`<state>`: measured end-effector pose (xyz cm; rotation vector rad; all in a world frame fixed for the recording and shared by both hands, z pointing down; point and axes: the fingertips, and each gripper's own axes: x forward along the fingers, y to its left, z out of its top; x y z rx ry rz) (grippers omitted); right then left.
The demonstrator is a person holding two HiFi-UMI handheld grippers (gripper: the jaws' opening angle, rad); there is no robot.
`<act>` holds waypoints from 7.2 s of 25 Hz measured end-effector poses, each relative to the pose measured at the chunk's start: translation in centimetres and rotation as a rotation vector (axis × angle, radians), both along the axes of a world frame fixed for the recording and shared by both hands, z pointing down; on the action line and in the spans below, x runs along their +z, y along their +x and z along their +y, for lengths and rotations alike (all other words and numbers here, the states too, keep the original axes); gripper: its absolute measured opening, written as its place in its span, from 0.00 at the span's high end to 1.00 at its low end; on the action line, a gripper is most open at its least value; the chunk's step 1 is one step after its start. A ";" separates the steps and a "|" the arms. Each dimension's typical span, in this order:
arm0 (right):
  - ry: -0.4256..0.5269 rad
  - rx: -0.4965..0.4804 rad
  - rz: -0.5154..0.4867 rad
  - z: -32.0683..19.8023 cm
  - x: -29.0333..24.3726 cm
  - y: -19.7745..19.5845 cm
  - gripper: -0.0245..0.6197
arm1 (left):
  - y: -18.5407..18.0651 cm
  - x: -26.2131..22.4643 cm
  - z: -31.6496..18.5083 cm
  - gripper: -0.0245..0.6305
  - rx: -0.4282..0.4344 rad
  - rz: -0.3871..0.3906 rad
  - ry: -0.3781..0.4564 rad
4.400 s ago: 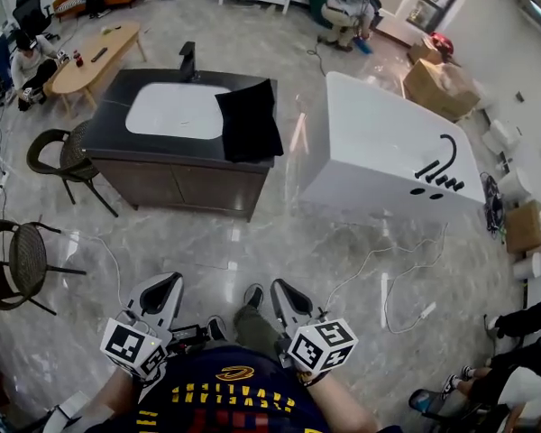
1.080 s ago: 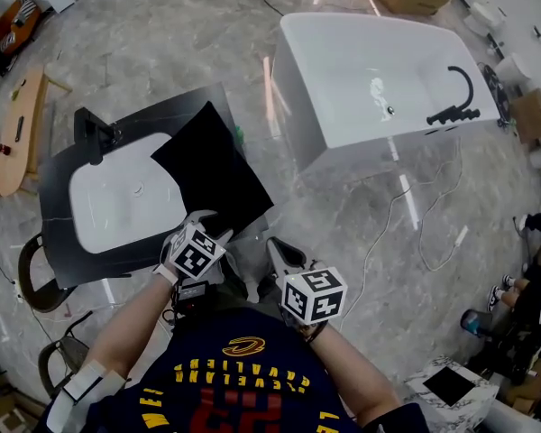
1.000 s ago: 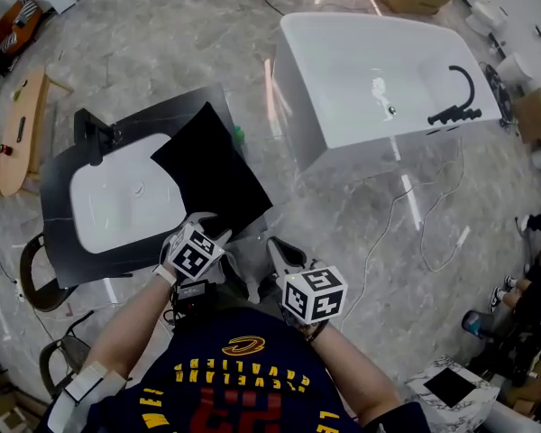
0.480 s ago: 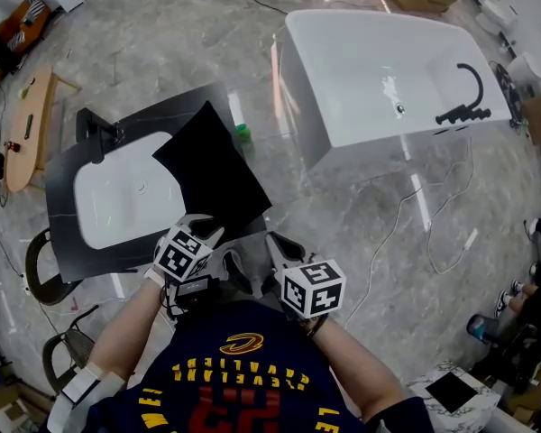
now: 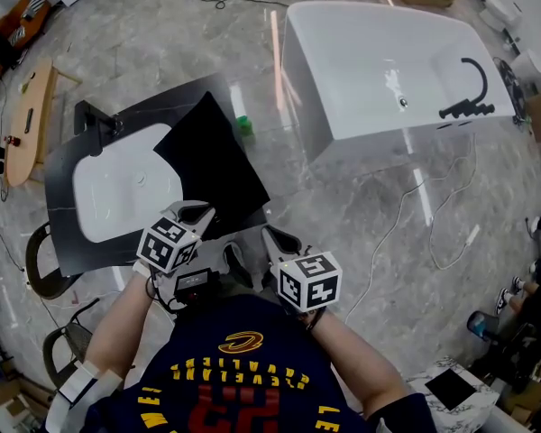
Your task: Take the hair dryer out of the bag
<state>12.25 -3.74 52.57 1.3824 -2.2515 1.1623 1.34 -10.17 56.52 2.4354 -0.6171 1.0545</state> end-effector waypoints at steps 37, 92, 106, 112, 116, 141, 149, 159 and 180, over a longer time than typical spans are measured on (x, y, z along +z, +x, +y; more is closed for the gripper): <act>-0.227 -0.033 0.286 -11.4 11.4 -9.5 0.61 | -2.4 -1.0 -3.2 0.93 -0.162 0.263 -0.149; -0.311 -0.382 0.214 3.7 8.9 -2.6 0.62 | -1.8 0.3 -3.4 0.93 -0.259 0.212 -0.121; -0.295 -0.352 0.080 7.5 5.2 0.5 0.63 | -1.6 1.9 -3.1 0.93 -0.284 0.195 -0.155; -0.279 -0.318 0.037 7.9 3.1 1.3 0.63 | -1.2 2.6 -2.7 0.93 -0.268 0.186 -0.165; -0.259 -0.266 0.005 6.4 2.3 1.5 0.63 | -0.7 3.2 -2.0 0.93 -0.249 0.177 -0.179; -0.165 -0.225 0.082 -11.7 4.9 -6.1 0.63 | -1.8 2.4 3.0 0.71 -0.093 0.145 -0.149; -0.209 -0.166 0.160 -14.7 8.9 -7.4 0.63 | -6.7 -0.1 3.0 0.71 -0.243 0.234 -0.128; -0.188 -0.123 0.183 -16.4 10.6 -8.4 0.63 | -9.6 -0.1 2.6 0.71 -0.329 0.269 -0.141; -0.090 -0.190 0.276 -15.2 8.0 -7.8 0.63 | -11.4 -1.0 0.1 0.71 -0.381 0.249 -0.059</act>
